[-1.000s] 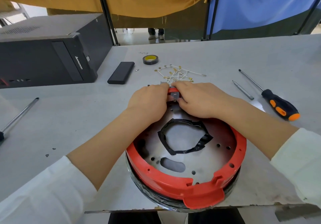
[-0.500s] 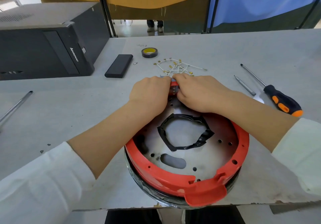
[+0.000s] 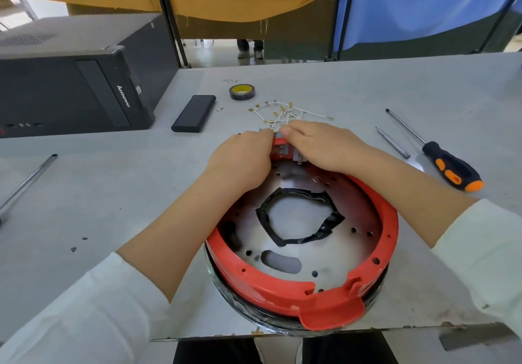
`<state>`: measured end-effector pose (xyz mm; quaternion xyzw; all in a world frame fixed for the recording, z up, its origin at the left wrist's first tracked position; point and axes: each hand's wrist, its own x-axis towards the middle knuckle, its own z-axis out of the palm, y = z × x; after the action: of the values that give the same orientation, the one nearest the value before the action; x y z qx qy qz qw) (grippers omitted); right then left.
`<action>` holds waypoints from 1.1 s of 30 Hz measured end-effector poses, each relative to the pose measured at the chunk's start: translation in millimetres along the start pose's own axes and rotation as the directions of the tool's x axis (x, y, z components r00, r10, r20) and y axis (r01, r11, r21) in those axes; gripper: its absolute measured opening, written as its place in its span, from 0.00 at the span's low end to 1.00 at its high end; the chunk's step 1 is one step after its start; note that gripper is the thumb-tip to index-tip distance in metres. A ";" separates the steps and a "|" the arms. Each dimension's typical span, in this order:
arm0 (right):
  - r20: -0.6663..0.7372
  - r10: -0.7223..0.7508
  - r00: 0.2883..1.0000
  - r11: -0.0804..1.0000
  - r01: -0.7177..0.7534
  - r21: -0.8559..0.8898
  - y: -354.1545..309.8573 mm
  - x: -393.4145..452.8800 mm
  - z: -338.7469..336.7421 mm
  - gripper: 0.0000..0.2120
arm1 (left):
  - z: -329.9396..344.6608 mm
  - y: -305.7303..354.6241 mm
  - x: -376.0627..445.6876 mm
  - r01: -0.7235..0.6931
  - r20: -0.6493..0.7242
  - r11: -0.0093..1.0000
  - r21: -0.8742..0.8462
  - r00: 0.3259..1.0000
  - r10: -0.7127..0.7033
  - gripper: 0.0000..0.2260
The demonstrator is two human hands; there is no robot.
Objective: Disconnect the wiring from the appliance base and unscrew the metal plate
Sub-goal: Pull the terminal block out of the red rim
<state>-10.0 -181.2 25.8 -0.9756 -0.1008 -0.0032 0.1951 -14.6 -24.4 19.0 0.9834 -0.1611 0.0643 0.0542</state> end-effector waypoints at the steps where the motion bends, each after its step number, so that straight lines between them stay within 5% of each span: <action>1: 0.011 0.006 1.000 0.998 -0.007 0.070 -0.2 2.0 -0.8 0.16 | -0.4 0.6 -0.1 0.007 0.001 1.000 -0.009 1.000 -0.007 0.09; 6: 0.024 0.084 0.996 0.831 -0.083 0.550 5.9 7.5 -7.0 0.07 | -1.1 1.6 -0.6 0.017 0.003 1.000 -0.016 1.000 -0.017 0.08; 10: 0.139 0.165 0.976 0.684 -0.215 0.697 9.7 10.5 -13.8 0.04 | -1.1 0.9 -0.9 -0.004 -0.003 1.000 -0.008 1.000 0.004 0.08; 14: 0.036 0.321 0.946 0.535 -0.212 0.818 16.3 18.1 -21.8 0.02 | 0.9 -0.1 0.3 -0.012 -0.010 1.000 -0.012 1.000 0.012 0.08; 17: 0.026 0.321 0.947 0.709 -0.258 0.656 29.5 20.0 -29.0 0.05 | 1.2 0.2 0.2 -0.021 -0.018 1.000 -0.020 1.000 0.020 0.07; 19: 0.114 0.255 0.960 0.898 -0.279 0.341 38.9 19.7 -29.0 0.07 | 0.5 0.4 0.1 -0.022 -0.021 1.000 -0.021 1.000 0.022 0.06; 21: 0.204 0.179 0.962 0.978 -0.196 0.067 44.7 22.3 -24.8 0.10 | 0.3 0.5 -0.5 -0.019 -0.017 1.000 -0.019 1.000 0.018 0.06; 28: 0.235 0.063 0.970 0.987 -0.027 -0.156 43.3 47.1 -12.8 0.13 | -1.0 1.0 -2.4 -0.041 -0.035 0.999 -0.009 0.999 0.041 0.06; 33: 0.200 0.106 0.974 0.969 -0.057 -0.240 41.1 64.9 -9.7 0.19 | -2.1 1.5 -2.9 -0.052 -0.041 0.999 -0.012 0.998 0.052 0.05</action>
<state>62.1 -209.4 22.1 -0.9898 -0.0796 0.0969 0.0676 -17.9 -24.6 20.8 0.9769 -0.1859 0.0847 0.0621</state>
